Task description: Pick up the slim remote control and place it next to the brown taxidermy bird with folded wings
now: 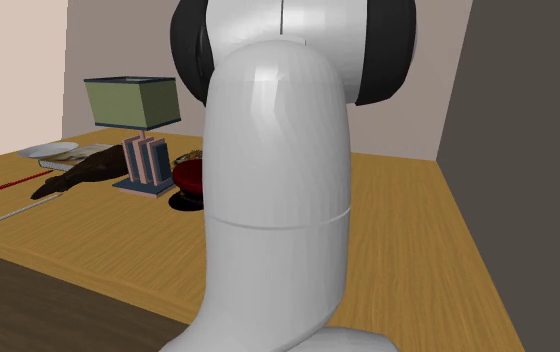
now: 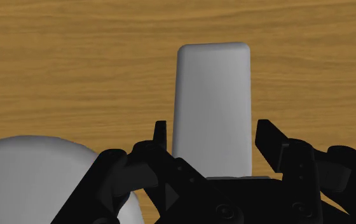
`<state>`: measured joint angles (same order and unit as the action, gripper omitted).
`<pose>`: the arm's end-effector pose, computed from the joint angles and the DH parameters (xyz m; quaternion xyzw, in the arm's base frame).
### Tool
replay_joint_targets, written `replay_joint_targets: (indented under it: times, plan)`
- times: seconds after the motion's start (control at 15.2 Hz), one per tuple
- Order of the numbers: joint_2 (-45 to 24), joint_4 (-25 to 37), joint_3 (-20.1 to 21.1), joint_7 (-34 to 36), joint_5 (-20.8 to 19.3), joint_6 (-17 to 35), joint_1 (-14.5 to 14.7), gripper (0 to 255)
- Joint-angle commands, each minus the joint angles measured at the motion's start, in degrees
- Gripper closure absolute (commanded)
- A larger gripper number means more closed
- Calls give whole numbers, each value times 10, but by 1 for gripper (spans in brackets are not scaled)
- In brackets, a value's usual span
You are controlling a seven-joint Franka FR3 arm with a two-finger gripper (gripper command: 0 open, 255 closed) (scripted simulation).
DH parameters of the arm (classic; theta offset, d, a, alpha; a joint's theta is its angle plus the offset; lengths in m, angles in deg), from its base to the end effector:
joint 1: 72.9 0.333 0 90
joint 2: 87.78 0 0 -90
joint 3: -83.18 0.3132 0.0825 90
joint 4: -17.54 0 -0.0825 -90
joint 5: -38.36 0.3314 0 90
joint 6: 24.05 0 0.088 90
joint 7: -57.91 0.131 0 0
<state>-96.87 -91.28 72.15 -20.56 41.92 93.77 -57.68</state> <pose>0.5479 0.0487 0.4174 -0.7596 -0.6503 -0.0082 0.0093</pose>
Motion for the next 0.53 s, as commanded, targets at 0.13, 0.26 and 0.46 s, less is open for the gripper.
replay_joint_targets:
  times: [0.13, 0.26, 0.46]
  plan:
    - [-2, -1, 0, 0, 0, -2, 0, 255]
    - [3, 9, 0, 2, -1, -16, 0, 255]
    - [10, 24, 0, 3, -3, -37, 1, 255]
